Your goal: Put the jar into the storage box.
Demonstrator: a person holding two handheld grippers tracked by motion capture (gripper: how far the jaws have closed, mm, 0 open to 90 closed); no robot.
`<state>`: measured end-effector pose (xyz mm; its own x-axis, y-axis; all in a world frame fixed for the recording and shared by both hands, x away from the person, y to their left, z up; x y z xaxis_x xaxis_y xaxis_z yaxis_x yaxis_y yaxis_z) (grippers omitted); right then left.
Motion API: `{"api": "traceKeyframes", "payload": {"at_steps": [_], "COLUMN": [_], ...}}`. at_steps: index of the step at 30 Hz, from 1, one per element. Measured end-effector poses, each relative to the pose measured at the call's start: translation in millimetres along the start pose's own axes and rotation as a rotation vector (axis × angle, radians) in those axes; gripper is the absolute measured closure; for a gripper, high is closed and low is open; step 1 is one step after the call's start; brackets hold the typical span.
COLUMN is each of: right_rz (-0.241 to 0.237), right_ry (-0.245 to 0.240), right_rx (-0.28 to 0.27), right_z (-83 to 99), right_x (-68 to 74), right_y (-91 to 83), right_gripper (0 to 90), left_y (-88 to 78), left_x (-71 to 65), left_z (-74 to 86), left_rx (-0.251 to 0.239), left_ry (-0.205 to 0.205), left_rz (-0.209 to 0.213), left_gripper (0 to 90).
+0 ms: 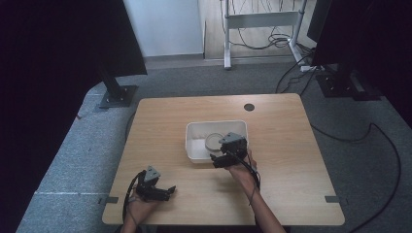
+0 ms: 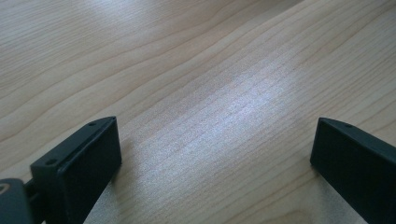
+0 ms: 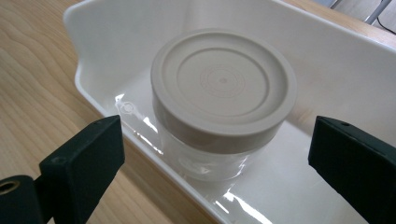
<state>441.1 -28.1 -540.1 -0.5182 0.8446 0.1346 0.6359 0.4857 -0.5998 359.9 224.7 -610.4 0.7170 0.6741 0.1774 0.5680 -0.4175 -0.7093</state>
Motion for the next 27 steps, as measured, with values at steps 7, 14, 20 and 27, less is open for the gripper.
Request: {"api": "traceKeyframes", "payload": {"at_steps": [7, 14, 20, 27], "right_rz": [-0.013, -0.025, -0.034, -0.04], "right_ry": [-0.015, -0.03, -0.031, -0.045], "right_rx": [-0.001, 0.01, 0.012, 0.011], "right_z": [3.2, 10.0, 15.7, 24.5], "right_x": [2.3, 0.8, -2.1, -4.0], "right_y": [-8.2, -15.6, -21.3, -29.3], "right_gripper": [3.5, 3.5, 3.5, 3.9], "left_y": [0.0, 0.0, 0.0, 0.0], "left_x": [0.0, -0.1, -0.1, -0.2], "left_z": [0.0, 0.0, 0.0, 0.0], "left_rx": [-0.001, 0.0, 0.0, -0.001], "left_ry": [-0.001, -0.001, -0.001, -0.002], "left_rz": [0.0, 0.0, 0.0, 0.0], "left_gripper": [1.5, 1.5, 1.5, 1.5]}}
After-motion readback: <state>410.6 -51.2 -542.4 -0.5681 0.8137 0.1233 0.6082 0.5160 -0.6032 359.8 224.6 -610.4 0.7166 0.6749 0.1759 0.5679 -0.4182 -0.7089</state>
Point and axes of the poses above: each handheld gripper's, and its own axes: y roughly forward along the jaws, z roughly out of its underside, x roughly to its left, the point moved 8 cm from there along y, roughly forward along the jaws, and after that the axes turned 13 degrees about y, right-handed, at the moved point
